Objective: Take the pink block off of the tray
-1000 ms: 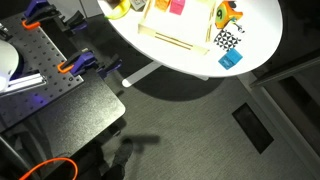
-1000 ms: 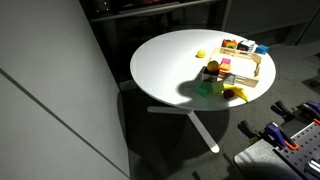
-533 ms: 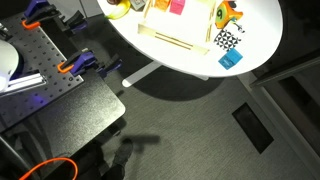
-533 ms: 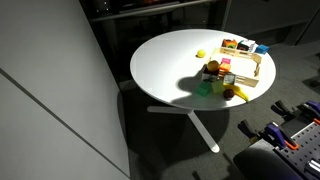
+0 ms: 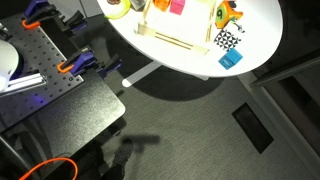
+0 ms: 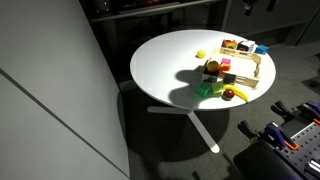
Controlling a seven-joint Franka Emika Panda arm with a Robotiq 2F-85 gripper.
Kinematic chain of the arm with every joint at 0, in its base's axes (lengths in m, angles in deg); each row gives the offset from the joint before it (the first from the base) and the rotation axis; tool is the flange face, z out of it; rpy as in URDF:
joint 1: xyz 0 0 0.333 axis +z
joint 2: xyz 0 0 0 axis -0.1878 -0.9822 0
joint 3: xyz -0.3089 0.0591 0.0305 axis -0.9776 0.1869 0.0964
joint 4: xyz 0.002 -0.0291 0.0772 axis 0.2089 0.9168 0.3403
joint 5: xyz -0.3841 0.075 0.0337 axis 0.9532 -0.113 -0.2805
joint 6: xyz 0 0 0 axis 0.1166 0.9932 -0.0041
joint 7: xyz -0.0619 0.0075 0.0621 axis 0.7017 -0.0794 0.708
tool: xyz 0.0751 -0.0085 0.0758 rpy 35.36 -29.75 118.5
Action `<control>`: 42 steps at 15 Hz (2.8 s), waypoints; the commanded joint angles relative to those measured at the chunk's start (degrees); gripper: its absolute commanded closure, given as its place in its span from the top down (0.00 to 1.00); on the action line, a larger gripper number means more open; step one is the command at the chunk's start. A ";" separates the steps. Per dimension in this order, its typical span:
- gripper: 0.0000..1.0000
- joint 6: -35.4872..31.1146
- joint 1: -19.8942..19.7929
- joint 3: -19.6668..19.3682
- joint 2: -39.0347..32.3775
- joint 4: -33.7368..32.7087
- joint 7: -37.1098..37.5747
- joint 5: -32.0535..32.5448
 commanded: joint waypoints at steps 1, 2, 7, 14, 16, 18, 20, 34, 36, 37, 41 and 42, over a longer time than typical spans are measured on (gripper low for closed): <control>1.00 -0.24 -0.14 -0.13 -7.11 -5.40 6.05 2.69; 1.00 -0.42 0.00 -0.33 -8.67 -6.36 7.53 3.23; 1.00 -1.50 0.86 -1.75 -16.36 -11.29 14.34 5.56; 1.00 -2.23 2.53 -4.18 -26.49 -18.22 19.91 6.06; 1.00 -2.84 2.94 -4.68 -29.36 -20.29 20.43 5.56; 1.00 -3.61 3.38 -5.04 -31.93 -22.07 21.03 5.06; 1.00 -5.32 3.90 -5.25 -34.15 -23.25 21.54 4.90; 1.00 -16.58 5.82 -7.67 -42.97 -24.31 30.51 2.01; 1.00 -17.31 5.74 -7.83 -43.24 -23.61 30.87 1.47; 1.00 -17.52 5.67 -7.91 -43.44 -23.41 31.12 1.14; 1.00 -16.95 5.40 -7.74 -43.22 -22.96 30.86 -0.28; 1.00 -16.49 5.66 -8.01 -44.06 -23.50 30.10 0.49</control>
